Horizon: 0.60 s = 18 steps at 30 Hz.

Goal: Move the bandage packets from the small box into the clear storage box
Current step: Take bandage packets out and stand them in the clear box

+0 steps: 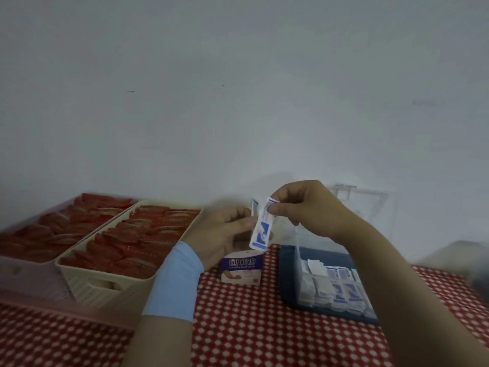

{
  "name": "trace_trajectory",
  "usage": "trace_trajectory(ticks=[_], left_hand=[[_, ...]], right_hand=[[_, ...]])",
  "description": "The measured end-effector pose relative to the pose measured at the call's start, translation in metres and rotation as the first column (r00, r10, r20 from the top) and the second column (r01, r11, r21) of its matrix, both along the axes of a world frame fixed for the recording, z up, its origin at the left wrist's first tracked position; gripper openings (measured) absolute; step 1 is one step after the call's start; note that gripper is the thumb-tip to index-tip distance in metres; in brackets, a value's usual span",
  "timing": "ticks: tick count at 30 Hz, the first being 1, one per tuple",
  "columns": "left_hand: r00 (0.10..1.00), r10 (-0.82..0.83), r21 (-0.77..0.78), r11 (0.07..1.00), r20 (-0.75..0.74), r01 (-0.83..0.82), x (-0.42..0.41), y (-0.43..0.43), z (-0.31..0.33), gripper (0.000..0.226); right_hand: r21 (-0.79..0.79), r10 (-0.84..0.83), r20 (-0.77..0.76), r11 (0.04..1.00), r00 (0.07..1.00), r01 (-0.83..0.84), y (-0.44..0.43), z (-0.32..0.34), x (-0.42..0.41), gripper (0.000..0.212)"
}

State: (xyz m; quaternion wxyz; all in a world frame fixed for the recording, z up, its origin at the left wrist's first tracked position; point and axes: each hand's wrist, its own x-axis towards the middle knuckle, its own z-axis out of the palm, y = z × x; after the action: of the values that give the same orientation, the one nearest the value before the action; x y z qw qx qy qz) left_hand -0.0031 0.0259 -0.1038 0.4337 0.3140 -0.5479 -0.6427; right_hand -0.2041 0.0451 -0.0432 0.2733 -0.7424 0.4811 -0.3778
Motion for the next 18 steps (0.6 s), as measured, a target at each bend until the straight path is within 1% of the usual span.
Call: trace_trajectory(ticks=[2,3,5,9,11,14,16,17,18], left_hand=[[0.996,-0.069,0.032,0.997,-0.050,0.071,-0.013,0.006,0.000,0.044],[0.992,-0.091,0.057,0.994,-0.091,0.096,-0.020,0.009,0.000,0.045],[0.979,-0.111,0.110,0.985,-0.171,0.131,-0.033,0.016,0.001,0.040],[0.952,-0.129,0.194,0.963,-0.277,0.187,-0.054,0.024,-0.003,0.036],[0.951,-0.129,0.193,0.963,-0.280,0.188,-0.064,0.027,-0.004,0.031],[0.964,-0.141,0.175,0.967,-0.227,0.183,-0.075,0.031,-0.003,0.026],[0.966,-0.156,0.179,0.964,-0.206,0.194,-0.080,0.033,-0.002,0.029],[0.968,-0.155,0.182,0.965,-0.196,0.191,-0.082,0.034,-0.001,0.030],[0.969,-0.151,0.178,0.966,-0.193,0.186,-0.084,0.035,0.000,0.030]], right_hand=[[-0.008,0.011,0.029,1.000,1.000,-0.010,0.006,-0.006,-0.007,0.010],[-0.012,0.008,0.038,1.000,0.999,-0.008,0.008,-0.008,-0.011,0.010],[-0.034,-0.015,0.044,0.999,0.999,0.017,0.014,-0.012,-0.020,0.009],[-0.091,-0.134,-0.062,0.988,0.989,0.128,0.024,-0.017,-0.035,0.009],[-0.078,-0.166,-0.052,0.984,0.985,0.161,0.029,-0.019,-0.043,0.008],[-0.065,-0.195,-0.009,0.979,0.981,0.194,0.037,-0.024,-0.050,0.004],[-0.060,-0.219,0.056,0.973,0.974,0.222,0.043,-0.029,-0.054,0.021],[-0.062,-0.209,0.092,0.975,0.974,0.215,0.047,-0.030,-0.056,0.026],[-0.079,-0.175,0.099,0.980,0.980,0.183,0.050,-0.031,-0.060,0.027]])
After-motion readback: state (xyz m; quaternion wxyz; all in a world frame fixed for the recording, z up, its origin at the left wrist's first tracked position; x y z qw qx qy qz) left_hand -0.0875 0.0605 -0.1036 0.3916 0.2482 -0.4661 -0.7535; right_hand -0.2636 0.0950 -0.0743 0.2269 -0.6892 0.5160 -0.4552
